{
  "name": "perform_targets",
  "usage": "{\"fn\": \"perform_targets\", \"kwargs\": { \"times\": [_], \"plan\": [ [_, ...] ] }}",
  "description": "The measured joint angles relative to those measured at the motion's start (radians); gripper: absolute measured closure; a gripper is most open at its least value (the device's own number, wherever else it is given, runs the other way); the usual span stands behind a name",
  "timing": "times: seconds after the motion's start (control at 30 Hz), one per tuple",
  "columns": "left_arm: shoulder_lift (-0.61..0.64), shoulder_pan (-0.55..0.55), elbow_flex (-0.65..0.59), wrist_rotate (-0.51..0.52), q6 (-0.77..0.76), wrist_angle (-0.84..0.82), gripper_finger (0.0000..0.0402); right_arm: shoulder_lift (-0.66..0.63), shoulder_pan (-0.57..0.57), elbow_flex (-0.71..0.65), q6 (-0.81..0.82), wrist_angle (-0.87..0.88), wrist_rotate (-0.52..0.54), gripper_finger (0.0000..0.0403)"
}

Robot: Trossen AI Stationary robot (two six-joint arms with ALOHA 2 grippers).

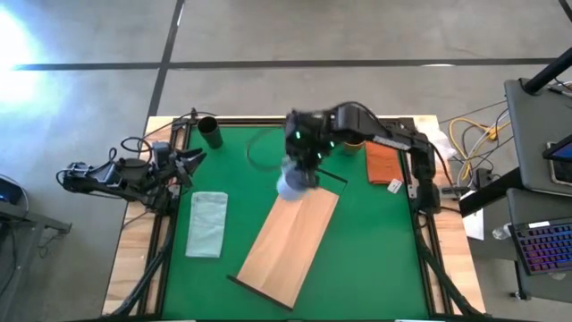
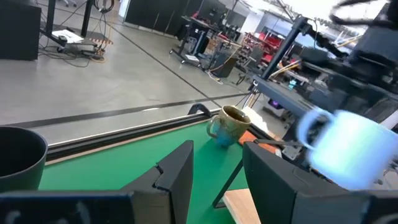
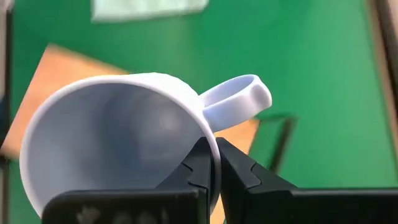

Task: Stack small to large cups/mugs on shelf
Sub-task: Put the blue mug on the shelf

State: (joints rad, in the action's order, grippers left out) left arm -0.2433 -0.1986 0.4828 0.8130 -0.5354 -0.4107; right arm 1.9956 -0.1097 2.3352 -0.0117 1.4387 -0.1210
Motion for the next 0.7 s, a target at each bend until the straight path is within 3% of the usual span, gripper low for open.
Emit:
{"fn": "perform_targets", "kwargs": {
  "times": [0.13,0.27,0.47,0.7],
  "plan": [
    [-0.014,0.0,0.0,0.0,0.002,0.0,0.0276,0.008,0.104,-0.007,-0.034,0.095,0.065,0.0394],
    [-0.035,0.0,0.0,-0.001,0.002,-0.001,0.0276,0.049,0.157,-0.047,-0.156,0.071,0.174,0.0394],
    [-0.07,0.0,-0.001,-0.061,0.001,0.001,0.0276,0.094,0.162,-0.149,-0.385,0.109,0.175,0.0394],
    [-0.109,0.0,-0.001,-0.105,-0.002,0.0,0.0276,0.094,0.134,-0.27,-0.495,-0.057,0.097,0.0394]
  ]
}}
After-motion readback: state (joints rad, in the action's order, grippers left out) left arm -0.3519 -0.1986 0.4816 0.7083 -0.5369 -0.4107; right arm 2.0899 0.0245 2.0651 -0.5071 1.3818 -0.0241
